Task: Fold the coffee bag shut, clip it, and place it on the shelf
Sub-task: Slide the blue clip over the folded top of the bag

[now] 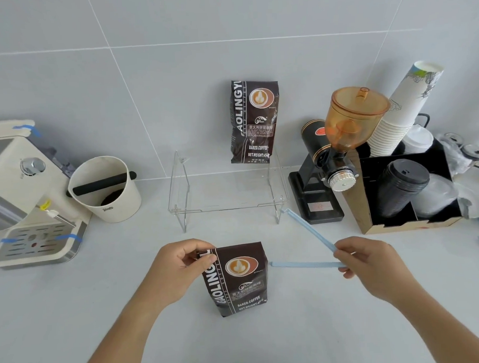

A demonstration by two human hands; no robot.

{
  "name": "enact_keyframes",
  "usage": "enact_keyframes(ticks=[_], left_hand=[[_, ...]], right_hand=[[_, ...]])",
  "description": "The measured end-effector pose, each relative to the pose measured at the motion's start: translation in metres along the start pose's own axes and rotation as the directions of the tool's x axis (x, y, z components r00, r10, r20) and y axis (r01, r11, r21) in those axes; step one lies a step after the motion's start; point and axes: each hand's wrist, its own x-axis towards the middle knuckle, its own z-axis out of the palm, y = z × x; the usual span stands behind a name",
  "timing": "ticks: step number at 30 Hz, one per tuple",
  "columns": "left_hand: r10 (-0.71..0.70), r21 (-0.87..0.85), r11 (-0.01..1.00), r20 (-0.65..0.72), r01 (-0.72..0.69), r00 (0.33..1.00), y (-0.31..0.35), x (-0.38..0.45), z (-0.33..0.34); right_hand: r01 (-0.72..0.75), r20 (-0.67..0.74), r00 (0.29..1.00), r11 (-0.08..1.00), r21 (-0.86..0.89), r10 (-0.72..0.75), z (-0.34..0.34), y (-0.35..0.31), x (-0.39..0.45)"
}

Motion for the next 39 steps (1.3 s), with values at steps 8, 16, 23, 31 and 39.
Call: enact_keyframes(ticks=[8, 16, 23, 31, 39], left_hand=[[-0.023, -0.054, 0.998, -0.002, 0.023, 1.000, -0.001, -0.003, -0.002], [-0.051, -0.119, 0.992, -0.024, 0.047, 0.998, -0.002, -0.011, -0.002], [-0.099, -0.177, 0.980, -0.059, 0.087, 0.993, -0.004, -0.018, 0.000], [-0.102, -0.203, 0.977, -0.176, 0.066, 0.979, -0.007, -0.020, 0.010], [-0.091, -0.196, 0.980, -0.234, 0.044, 0.968, -0.009, -0.021, 0.016]], right_hand=[[0.115, 0.100, 0.987, 0.989, 0.094, -0.124, -0.018, -0.029, 0.004], [0.237, 0.233, 0.937, 0.963, 0.127, -0.261, 0.020, -0.077, 0.009], [0.204, 0.322, 0.920, 0.975, 0.090, -0.222, 0.048, -0.096, 0.016], [0.148, 0.367, 0.912, 0.981, 0.122, -0.183, 0.057, -0.100, 0.018], [0.110, 0.468, 0.869, 0.986, 0.128, -0.158, 0.056, -0.101, 0.021]])
